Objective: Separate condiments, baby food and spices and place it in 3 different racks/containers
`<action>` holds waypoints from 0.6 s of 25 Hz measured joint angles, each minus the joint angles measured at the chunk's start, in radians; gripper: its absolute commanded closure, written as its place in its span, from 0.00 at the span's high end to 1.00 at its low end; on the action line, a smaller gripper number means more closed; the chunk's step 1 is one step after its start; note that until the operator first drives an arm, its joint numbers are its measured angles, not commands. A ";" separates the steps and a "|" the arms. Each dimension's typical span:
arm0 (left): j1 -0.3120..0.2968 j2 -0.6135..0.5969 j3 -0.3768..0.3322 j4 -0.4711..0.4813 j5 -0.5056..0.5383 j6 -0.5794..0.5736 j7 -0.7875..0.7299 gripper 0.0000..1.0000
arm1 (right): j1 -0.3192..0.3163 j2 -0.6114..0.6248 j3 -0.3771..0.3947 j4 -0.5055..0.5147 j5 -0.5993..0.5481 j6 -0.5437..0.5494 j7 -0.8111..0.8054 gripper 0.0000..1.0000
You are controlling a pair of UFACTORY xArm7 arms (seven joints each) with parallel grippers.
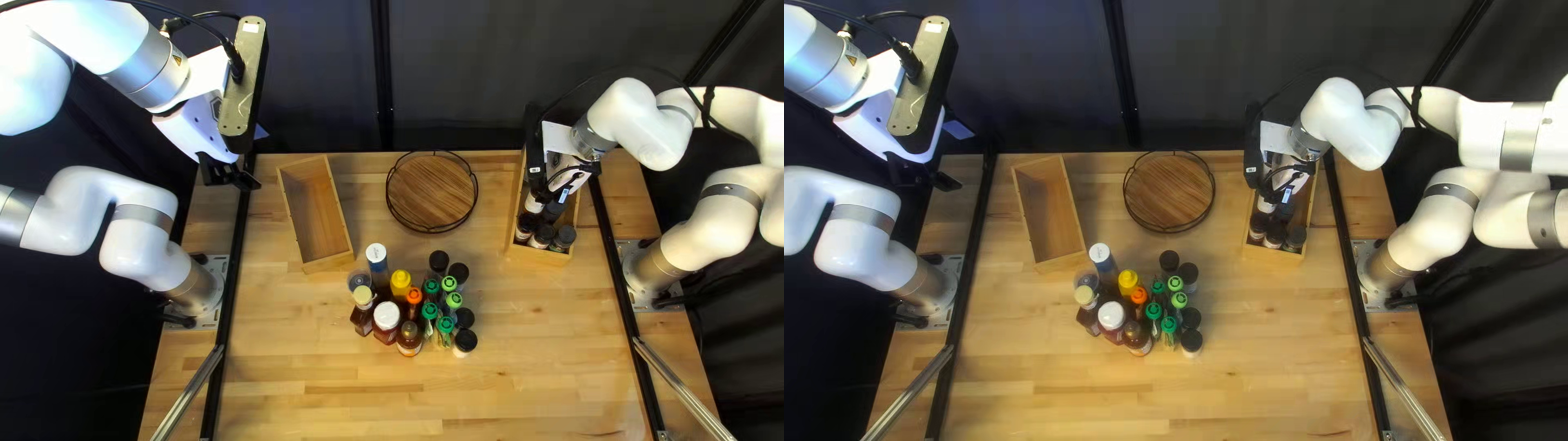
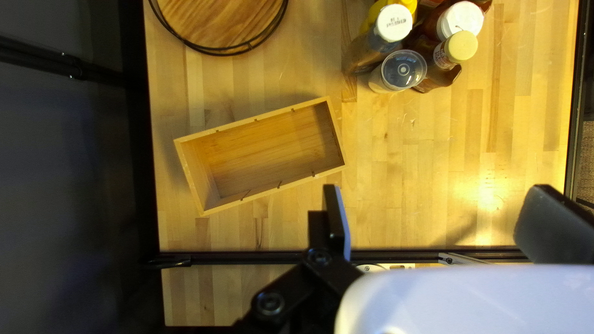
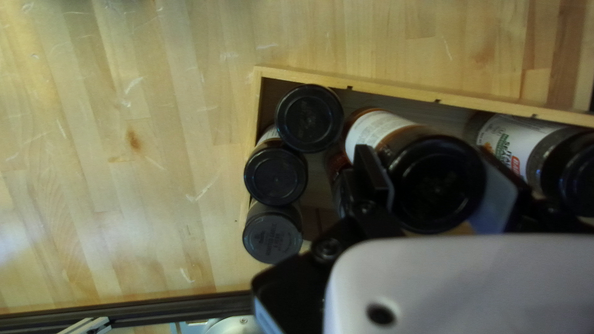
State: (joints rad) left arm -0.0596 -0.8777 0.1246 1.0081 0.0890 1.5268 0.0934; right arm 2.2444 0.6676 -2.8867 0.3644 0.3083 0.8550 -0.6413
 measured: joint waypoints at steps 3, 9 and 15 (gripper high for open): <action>0.000 0.000 0.000 0.000 0.000 0.000 0.000 1.00 | 0.004 -0.002 0.016 -0.009 0.005 -0.018 -0.008 1.00; 0.000 0.000 0.000 0.000 0.000 0.000 0.000 1.00 | 0.081 0.020 0.062 -0.020 0.013 -0.016 -0.020 1.00; 0.000 0.000 0.000 0.000 0.000 0.000 0.000 1.00 | 0.101 0.066 0.073 -0.008 0.010 0.030 -0.011 1.00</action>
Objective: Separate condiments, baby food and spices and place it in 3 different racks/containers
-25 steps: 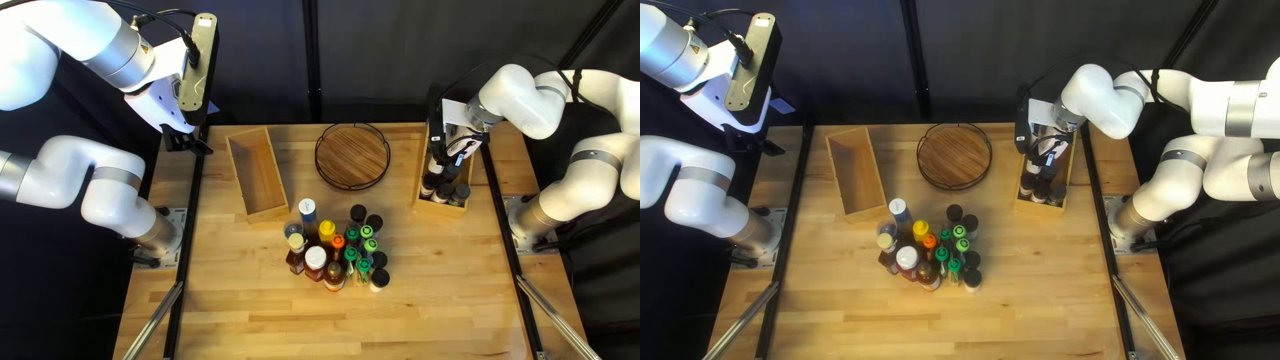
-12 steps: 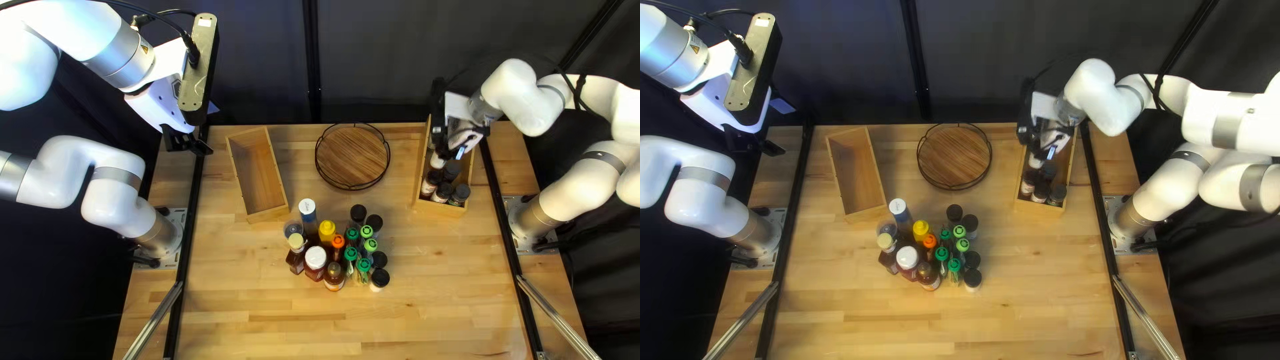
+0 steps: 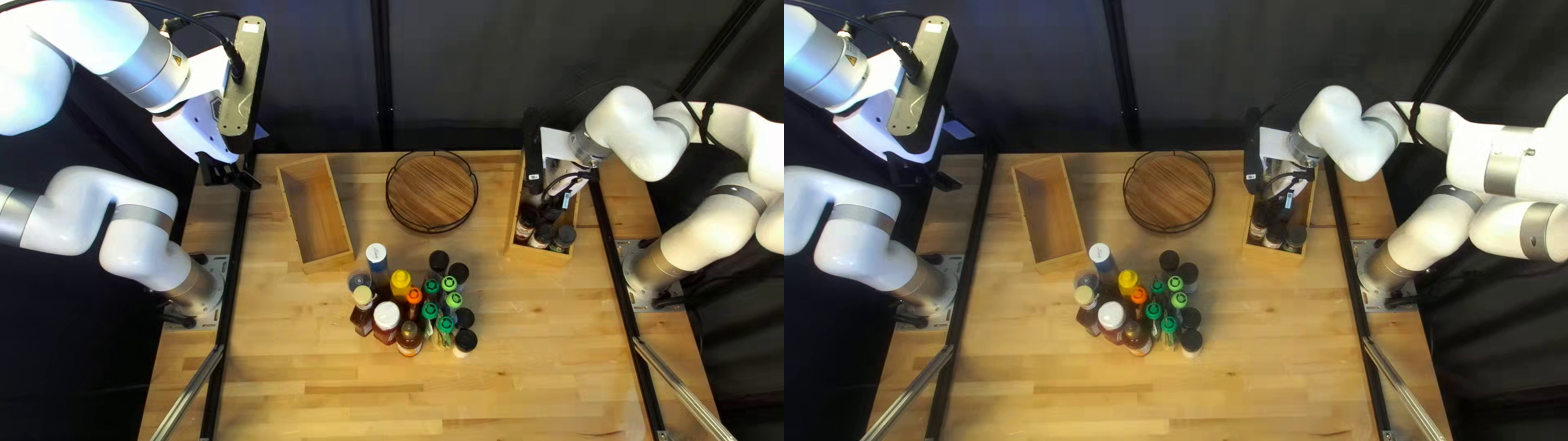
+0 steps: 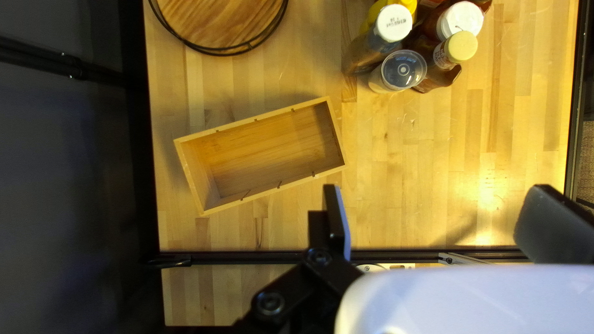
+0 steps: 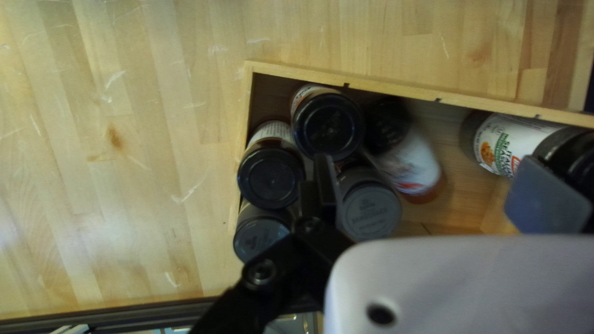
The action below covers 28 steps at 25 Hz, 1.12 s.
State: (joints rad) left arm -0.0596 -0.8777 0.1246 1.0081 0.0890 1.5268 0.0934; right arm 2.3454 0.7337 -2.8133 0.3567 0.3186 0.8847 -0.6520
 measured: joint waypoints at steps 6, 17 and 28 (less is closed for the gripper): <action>0.000 0.000 0.000 0.000 0.000 0.000 0.000 1.00 | 0.048 0.045 0.051 0.052 0.010 0.071 0.053 1.00; 0.000 0.000 0.000 0.000 0.000 0.000 0.000 1.00 | 0.107 -0.093 0.253 0.277 0.028 0.130 0.199 1.00; 0.000 0.000 0.000 0.000 0.000 0.000 0.000 1.00 | 0.074 -0.289 0.521 0.416 -0.040 0.068 0.387 1.00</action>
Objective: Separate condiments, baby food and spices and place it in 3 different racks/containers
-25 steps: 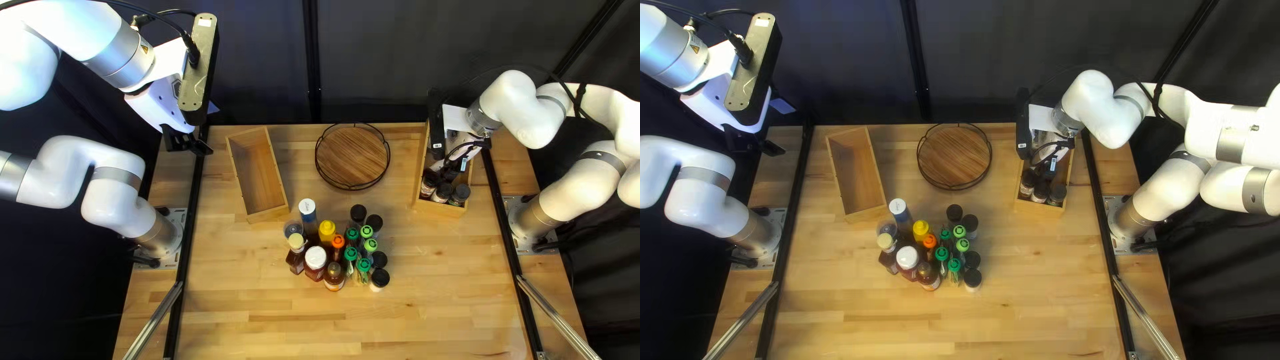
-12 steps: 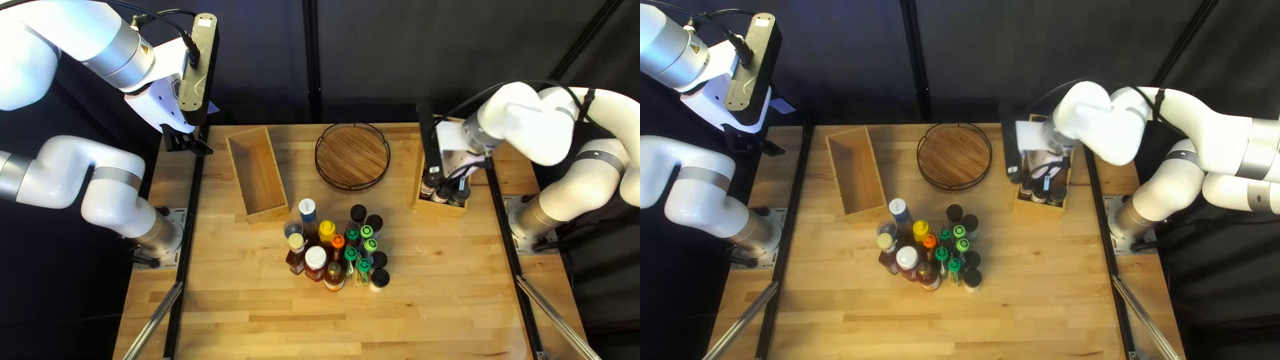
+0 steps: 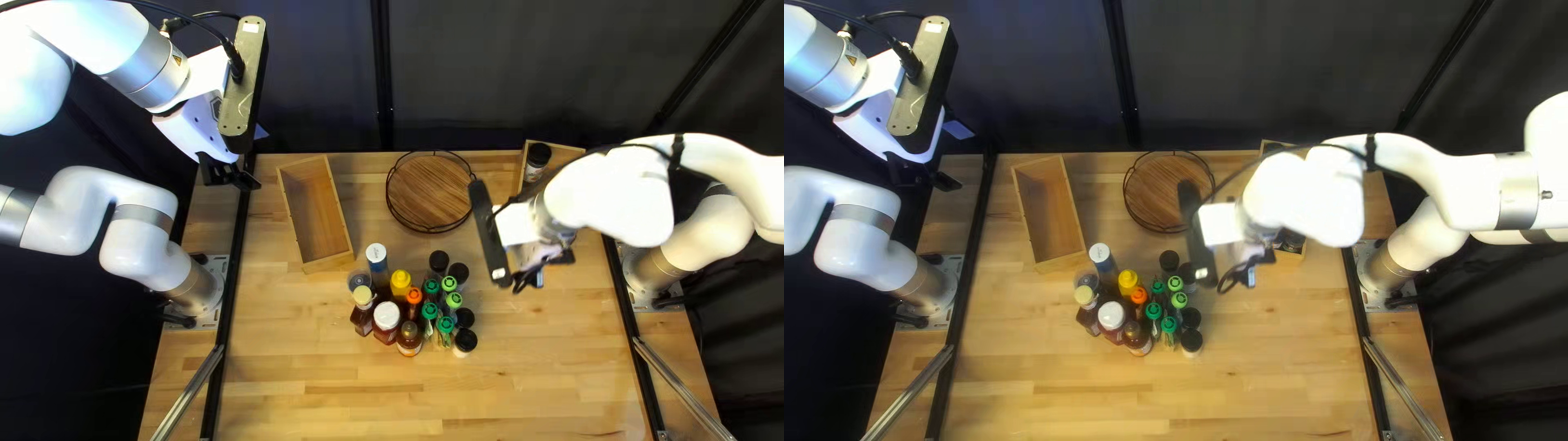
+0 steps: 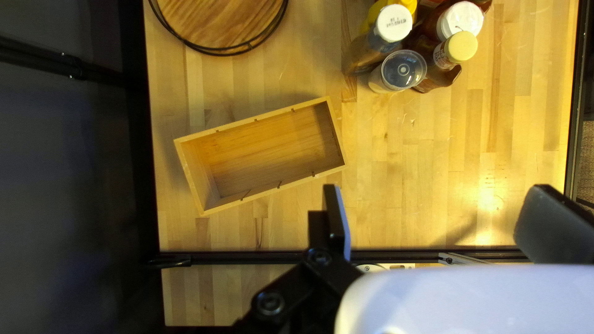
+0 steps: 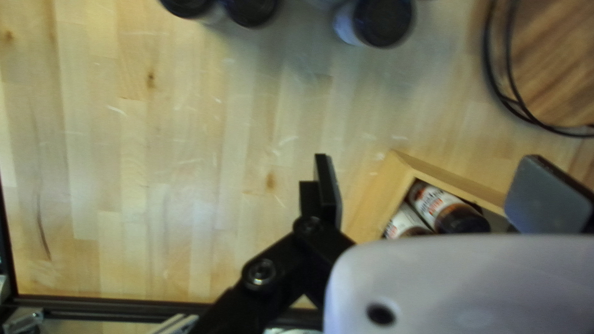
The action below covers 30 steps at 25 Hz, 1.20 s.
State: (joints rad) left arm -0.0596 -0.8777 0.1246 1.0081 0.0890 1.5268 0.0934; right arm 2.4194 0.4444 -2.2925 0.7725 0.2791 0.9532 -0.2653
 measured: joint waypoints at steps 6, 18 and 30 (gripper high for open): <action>0.000 0.000 0.000 0.000 0.000 0.000 0.000 1.00 | -0.037 -0.076 0.067 -0.033 -0.082 -0.113 -0.026 1.00; 0.000 0.000 0.000 0.000 0.000 0.000 0.000 1.00 | -0.091 -0.277 0.027 -0.150 -0.128 -0.447 -0.242 1.00; 0.000 0.000 0.000 0.000 0.000 0.000 0.000 1.00 | -0.117 -0.493 0.013 -0.095 -0.275 -0.559 -0.212 0.00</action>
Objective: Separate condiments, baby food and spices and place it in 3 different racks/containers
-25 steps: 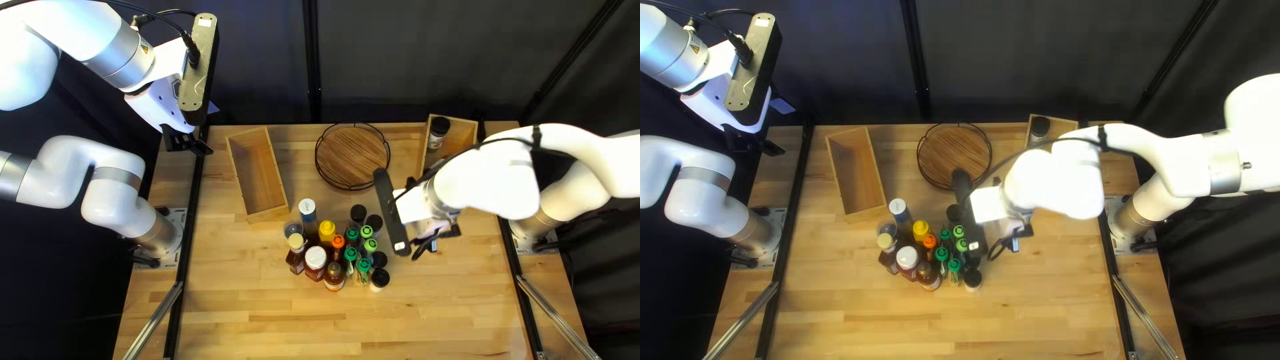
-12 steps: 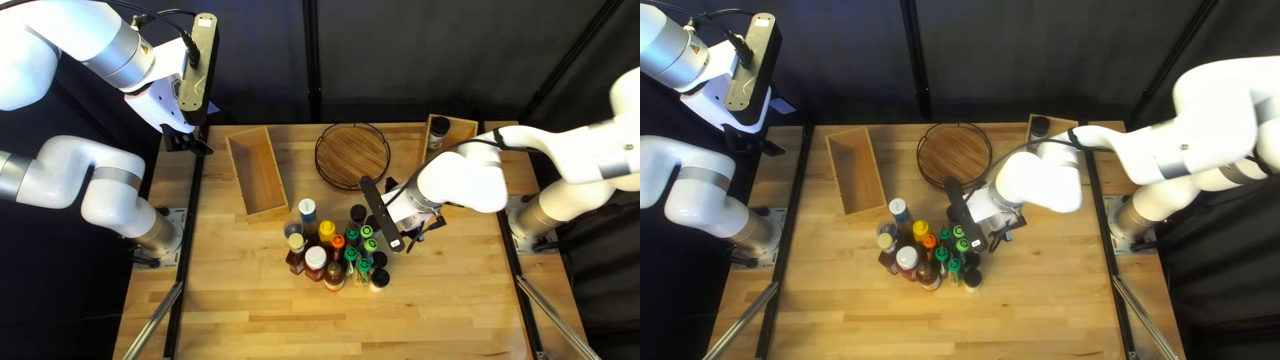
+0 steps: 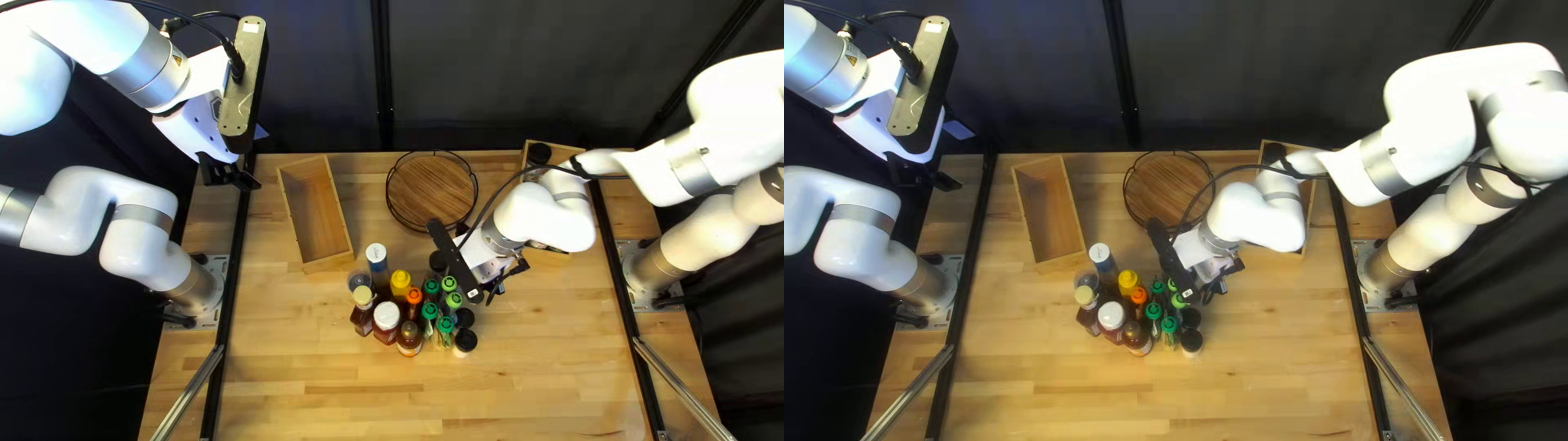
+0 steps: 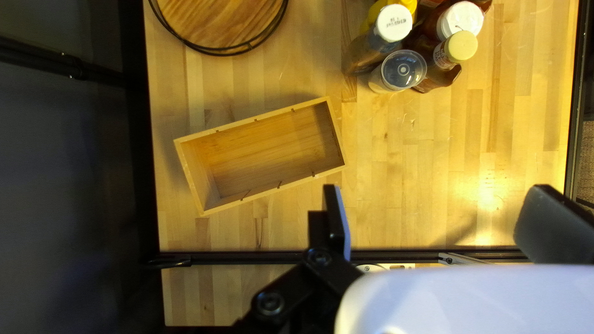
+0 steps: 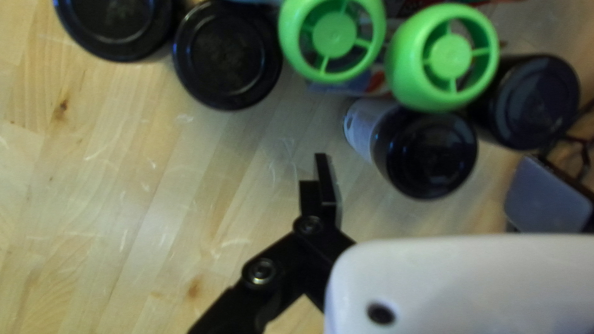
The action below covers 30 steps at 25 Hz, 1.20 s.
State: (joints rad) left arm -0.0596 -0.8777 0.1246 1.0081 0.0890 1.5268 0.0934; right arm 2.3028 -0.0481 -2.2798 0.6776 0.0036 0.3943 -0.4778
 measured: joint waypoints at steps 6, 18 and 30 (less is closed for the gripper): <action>0.000 0.000 0.000 0.000 0.000 0.000 0.000 1.00 | 0.002 0.054 -0.005 -0.006 0.082 0.035 -0.047 0.00; 0.000 0.000 0.000 0.000 0.000 0.000 0.000 1.00 | 0.058 0.345 -0.076 0.060 0.218 0.378 -0.103 0.00; 0.000 0.000 0.000 0.000 0.000 0.000 0.000 1.00 | 0.116 0.571 -0.167 -0.016 0.289 0.518 -0.109 1.00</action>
State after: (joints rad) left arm -0.0596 -0.8777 0.1246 1.0081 0.0890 1.5268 0.0934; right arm 2.4189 0.5225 -2.4465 0.6613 0.2925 0.9120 -0.5873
